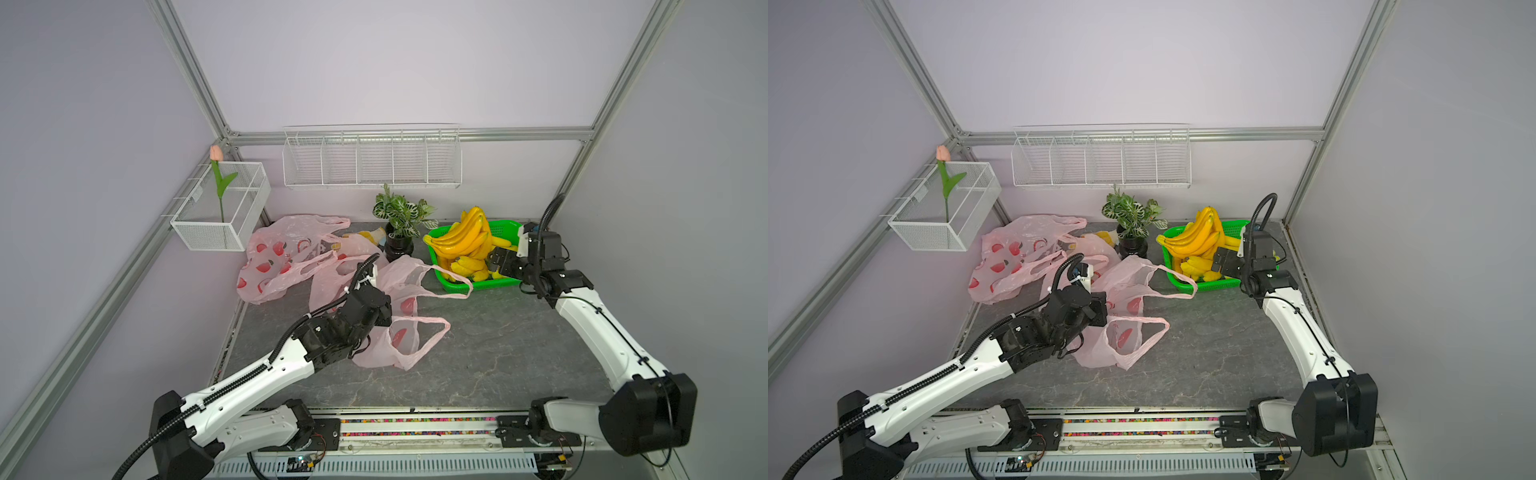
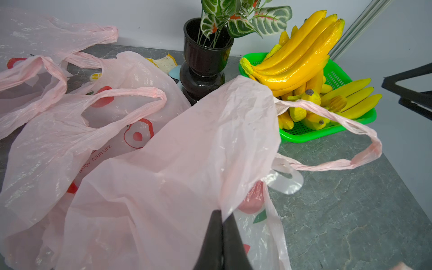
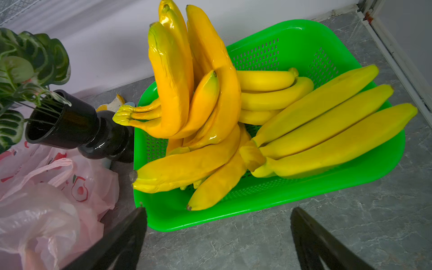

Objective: Place the banana into a plastic bag & tie a knot
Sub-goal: Open the plastic bag, then pick up the banana from the basket.

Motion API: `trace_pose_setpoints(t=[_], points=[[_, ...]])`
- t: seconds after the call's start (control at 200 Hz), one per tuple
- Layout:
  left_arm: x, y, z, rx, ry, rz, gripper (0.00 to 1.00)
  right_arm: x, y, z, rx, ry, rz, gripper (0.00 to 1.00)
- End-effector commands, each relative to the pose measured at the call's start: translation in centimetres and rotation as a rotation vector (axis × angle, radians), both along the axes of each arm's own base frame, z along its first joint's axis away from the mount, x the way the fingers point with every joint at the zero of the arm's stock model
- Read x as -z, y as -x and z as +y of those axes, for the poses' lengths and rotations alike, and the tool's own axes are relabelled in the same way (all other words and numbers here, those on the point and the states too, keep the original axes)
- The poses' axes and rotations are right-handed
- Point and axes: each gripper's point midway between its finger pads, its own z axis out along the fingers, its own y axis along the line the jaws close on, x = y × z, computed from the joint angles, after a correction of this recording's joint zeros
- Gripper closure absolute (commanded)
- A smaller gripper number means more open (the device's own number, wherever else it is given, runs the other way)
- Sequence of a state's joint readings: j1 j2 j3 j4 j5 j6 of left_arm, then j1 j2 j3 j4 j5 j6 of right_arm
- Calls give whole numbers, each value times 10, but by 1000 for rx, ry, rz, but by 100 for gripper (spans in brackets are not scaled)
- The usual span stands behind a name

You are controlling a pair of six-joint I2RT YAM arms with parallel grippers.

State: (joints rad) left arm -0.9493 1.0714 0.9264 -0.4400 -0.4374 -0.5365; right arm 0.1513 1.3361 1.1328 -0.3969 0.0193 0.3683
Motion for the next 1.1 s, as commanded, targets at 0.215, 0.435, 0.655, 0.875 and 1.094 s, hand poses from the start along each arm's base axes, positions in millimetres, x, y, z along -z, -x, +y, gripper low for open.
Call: trace_pose_setpoints(t=[0.215,0.435,0.655,0.875,1.094], points=[[-10,-2,8,-19,0,-45,100,-17,-59,28,-41,-30,-13,3],[-7,-2,4,-3,0,-33,100,-6,-107,31,0,-6,17,7],[-1,-3,-3,5,4,-9,100,0,-137,44,-12,-28,30,20],[7,-7,-14,12,4,23,100,14,-156,47,-5,-16,58,39],[9,-13,-25,16,2,40,100,7,-161,49,-6,-16,47,64]])
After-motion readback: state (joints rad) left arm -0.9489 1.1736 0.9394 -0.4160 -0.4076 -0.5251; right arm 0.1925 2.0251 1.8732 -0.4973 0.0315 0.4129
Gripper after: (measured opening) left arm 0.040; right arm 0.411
